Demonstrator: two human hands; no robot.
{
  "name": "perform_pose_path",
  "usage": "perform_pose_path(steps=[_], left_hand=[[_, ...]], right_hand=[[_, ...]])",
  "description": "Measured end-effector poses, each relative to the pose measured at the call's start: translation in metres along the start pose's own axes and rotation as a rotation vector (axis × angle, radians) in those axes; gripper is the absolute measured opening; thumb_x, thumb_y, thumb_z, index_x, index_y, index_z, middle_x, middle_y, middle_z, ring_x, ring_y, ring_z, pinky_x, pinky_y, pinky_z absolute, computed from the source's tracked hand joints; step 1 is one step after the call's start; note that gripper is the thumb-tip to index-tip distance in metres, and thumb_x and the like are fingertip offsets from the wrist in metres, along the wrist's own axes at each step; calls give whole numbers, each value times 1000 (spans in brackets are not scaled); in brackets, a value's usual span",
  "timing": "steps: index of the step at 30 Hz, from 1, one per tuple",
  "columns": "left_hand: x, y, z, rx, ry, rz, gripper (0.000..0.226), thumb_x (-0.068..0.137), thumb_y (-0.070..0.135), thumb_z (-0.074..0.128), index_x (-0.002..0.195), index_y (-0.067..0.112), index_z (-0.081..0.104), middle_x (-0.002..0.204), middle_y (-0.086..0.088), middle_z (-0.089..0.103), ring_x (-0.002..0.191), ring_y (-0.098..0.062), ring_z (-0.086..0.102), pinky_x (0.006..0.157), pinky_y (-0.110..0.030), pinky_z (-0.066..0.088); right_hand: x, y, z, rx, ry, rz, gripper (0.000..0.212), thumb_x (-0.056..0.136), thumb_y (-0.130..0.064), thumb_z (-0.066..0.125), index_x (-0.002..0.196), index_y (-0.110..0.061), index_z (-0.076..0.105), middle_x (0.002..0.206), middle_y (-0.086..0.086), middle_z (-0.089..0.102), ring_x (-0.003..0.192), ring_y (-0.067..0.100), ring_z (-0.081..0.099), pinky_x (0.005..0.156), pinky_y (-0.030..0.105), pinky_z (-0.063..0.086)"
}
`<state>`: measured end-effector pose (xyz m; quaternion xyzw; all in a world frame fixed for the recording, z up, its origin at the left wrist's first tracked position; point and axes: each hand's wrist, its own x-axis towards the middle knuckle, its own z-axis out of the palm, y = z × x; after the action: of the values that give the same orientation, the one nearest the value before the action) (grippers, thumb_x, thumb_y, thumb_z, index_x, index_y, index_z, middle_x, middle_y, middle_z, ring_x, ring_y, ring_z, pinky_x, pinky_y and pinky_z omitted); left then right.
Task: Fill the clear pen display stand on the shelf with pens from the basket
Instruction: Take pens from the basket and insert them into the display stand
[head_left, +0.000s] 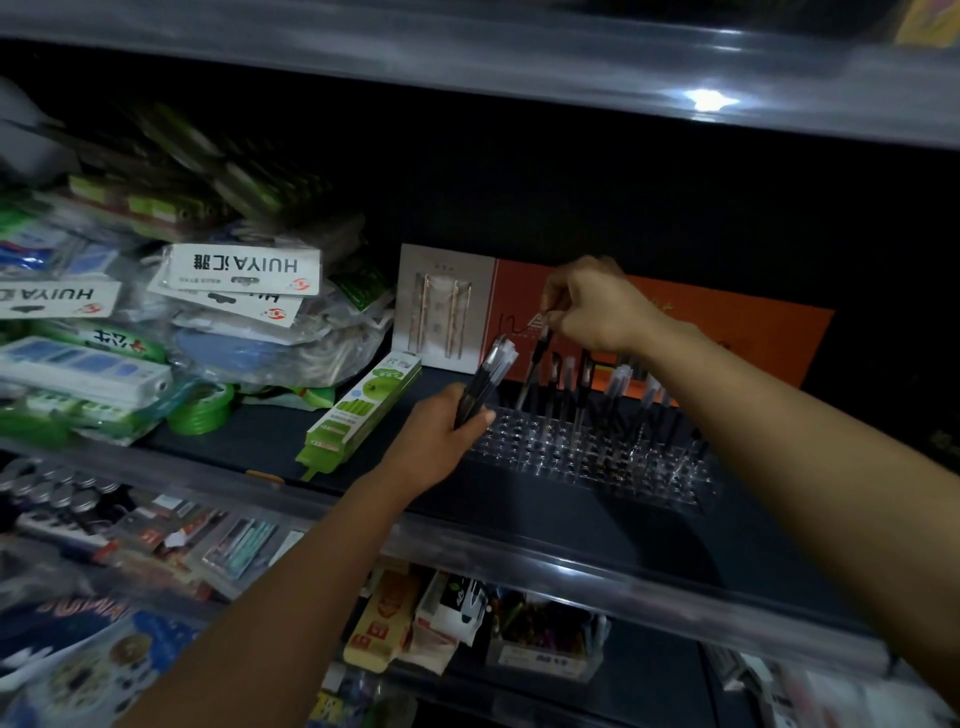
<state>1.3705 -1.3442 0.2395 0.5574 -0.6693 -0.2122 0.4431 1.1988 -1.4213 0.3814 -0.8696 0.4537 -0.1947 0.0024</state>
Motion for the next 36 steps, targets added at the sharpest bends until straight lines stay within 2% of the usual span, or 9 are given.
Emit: perform_pose_path(steps=[4,9,13,17,22,30,33,36], left_hand=[[1,-1,-1,-1,6,-2,18,92,26,57,89,8,56,72,-12,59,64,-17,55,63,-30,45],[1,-2,0,-23,-2,-10,14,92,24,58,88,11,55,67,-3,56,63,-15,54,64,-30,44],[0,-3,0,-32,-10,-5,14,92,25,57,86,13,54,66,-3,55,57,-12,51,58,-27,42],[1,-3,0,-42,-11,-9,14,92,25,57,87,12,54,66,-5,55,55,-11,49,55,-25,40],[1,-6,0,-26,-6,-1,15,92,25,57,86,12,54,68,-6,56,61,-15,53,61,-30,44],[1,-10,-1,-30,-3,-18,15,92,26,58,88,11,55,67,-5,55,61,-14,52,59,-27,42],[1,-11,0,-23,1,-24,14,92,26,58,88,13,54,64,2,54,56,-8,51,54,-22,40],[1,-13,1,-33,-10,-33,16,92,27,57,89,11,54,64,0,54,50,-4,48,52,-23,39]], right_hand=[[2,0,3,-12,-15,13,11,84,-4,62,81,-14,65,89,9,67,81,21,64,68,30,54],[-1,-2,9,31,-94,17,16,87,-2,60,79,-16,59,81,4,63,75,19,62,63,30,53],[-2,-3,15,23,-139,10,14,86,1,60,80,-12,61,75,1,60,72,17,58,54,22,44],[-1,-3,22,9,-182,6,11,86,5,60,87,-4,65,85,9,68,78,21,63,63,30,52],[2,-4,26,64,-193,7,15,85,6,59,81,-8,63,81,7,65,73,18,59,57,25,45],[5,1,32,54,-178,17,28,79,12,56,69,-13,60,80,11,67,79,24,65,68,37,55],[5,2,35,25,-170,-6,32,79,12,60,65,-17,58,76,6,65,77,24,66,68,37,58],[6,4,38,34,-167,-5,28,78,11,63,66,-15,61,75,6,66,72,25,69,64,42,60]])
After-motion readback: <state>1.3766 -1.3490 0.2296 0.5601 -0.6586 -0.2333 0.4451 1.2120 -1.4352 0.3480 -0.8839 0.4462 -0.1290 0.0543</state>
